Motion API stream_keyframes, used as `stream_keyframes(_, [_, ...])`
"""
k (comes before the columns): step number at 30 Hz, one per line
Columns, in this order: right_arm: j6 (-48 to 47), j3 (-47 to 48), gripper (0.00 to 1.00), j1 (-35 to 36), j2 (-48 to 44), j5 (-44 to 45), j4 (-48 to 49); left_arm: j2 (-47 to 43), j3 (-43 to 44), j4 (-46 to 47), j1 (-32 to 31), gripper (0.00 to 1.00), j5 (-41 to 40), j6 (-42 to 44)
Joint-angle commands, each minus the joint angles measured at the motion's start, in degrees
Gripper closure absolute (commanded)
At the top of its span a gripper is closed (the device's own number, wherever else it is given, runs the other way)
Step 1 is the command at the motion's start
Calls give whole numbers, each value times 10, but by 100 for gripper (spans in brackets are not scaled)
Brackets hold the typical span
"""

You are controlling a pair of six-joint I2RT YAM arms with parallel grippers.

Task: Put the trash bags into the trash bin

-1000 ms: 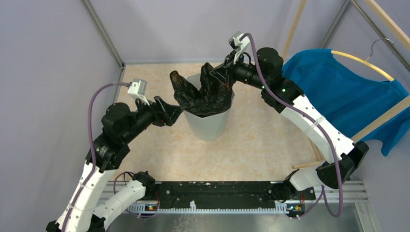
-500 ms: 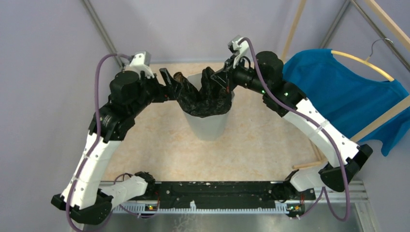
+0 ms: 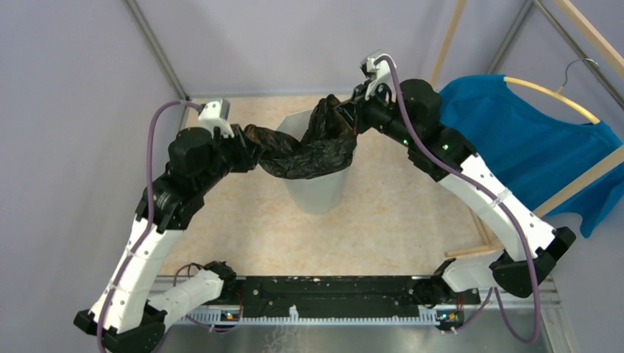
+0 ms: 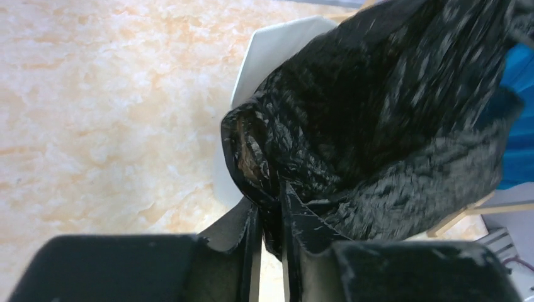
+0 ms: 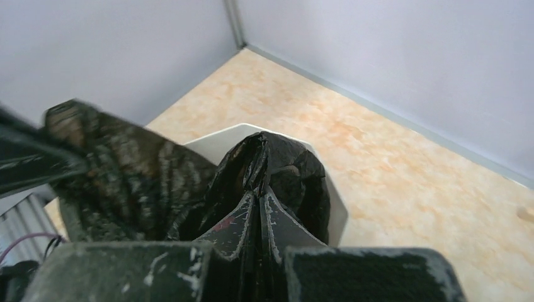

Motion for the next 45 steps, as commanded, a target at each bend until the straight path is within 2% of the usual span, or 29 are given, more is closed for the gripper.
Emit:
stream_keyframes(1, [14, 36, 100, -2, 3, 90, -11, -70, -70, 27, -2, 85, -14, -16])
stream_keyframes(5, [21, 48, 100, -7, 33, 118, -15, -119, -139, 59, -2, 91, 12, -61])
stream_keyframes(14, [-39, 121, 99, -16, 126, 171, -41, -163, -244, 114, -2, 96, 45, -102])
stream_keyframes(16, [-40, 149, 79, -17, 149, 177, -77, -164, -264, 128, -2, 97, 57, -112])
stream_keyframes(18, [-34, 181, 52, -17, 168, 179, -139, -166, -276, 140, -2, 98, 67, -119])
stream_keyframes(19, [-27, 194, 44, -17, 172, 184, -164, -166, -281, 145, -1, 98, 70, -119])
stream_keyframes(22, [-5, 206, 29, -14, 160, 223, -224, -168, -281, 146, -1, 98, 72, -113])
stream_keyframes(26, [19, 196, 17, -3, 114, 255, -275, -163, -272, 144, -2, 98, 84, -102])
stream_keyframes(30, [43, 188, 15, 14, 72, 256, -312, -158, -271, 152, -1, 97, 102, -102])
stream_keyframes(33, [70, 187, 15, 30, 52, 226, -323, -156, -269, 159, -1, 97, 113, -100])
stream_keyframes(39, [143, 156, 15, 73, 27, 175, -270, -154, -262, 161, -1, 97, 131, -96])
stream_keyframes(45, [145, 217, 16, 156, 97, 307, -316, -154, -258, 161, -1, 96, 144, -94])
